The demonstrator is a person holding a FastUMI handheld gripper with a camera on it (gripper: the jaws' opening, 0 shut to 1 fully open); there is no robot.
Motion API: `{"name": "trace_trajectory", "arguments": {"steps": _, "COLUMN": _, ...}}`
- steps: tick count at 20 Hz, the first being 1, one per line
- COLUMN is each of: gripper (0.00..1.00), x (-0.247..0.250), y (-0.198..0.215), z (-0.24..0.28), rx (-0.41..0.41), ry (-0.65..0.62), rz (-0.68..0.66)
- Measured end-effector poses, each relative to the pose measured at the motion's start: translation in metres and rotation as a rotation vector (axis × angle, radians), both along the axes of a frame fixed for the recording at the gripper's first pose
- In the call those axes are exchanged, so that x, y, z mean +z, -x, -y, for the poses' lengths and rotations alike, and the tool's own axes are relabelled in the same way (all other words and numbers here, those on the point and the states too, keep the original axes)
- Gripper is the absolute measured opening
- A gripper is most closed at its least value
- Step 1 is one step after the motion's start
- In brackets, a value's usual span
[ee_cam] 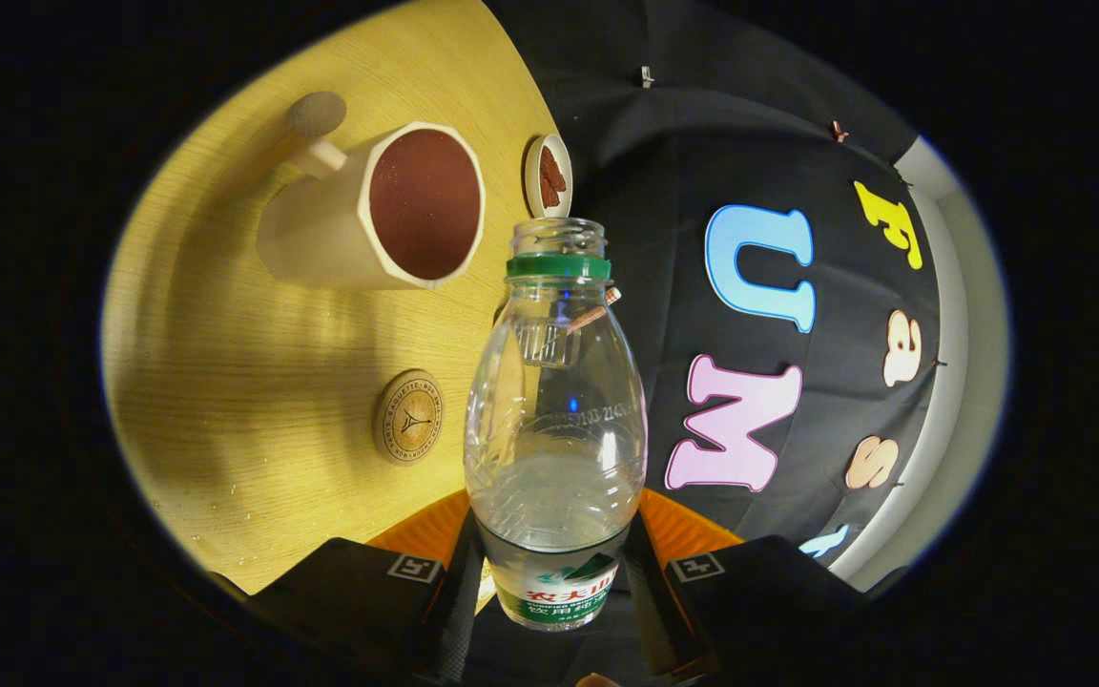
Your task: Take the bottle from table, then pour the juice into the cup, finally place the bottle on the coaster
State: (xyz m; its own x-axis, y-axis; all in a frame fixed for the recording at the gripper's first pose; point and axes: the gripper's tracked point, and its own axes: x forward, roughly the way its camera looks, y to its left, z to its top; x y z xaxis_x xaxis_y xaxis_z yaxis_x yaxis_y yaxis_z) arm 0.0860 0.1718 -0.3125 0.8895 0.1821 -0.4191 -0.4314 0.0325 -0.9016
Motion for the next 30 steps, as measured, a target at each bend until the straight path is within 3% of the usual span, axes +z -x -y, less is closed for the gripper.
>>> {"name": "trace_trajectory", "arguments": {"steps": 30, "gripper": 0.71, "x": -0.0012, "y": -0.0083, "z": -0.0043, "rx": 0.093, "ry": 0.159, "rz": 0.061}}
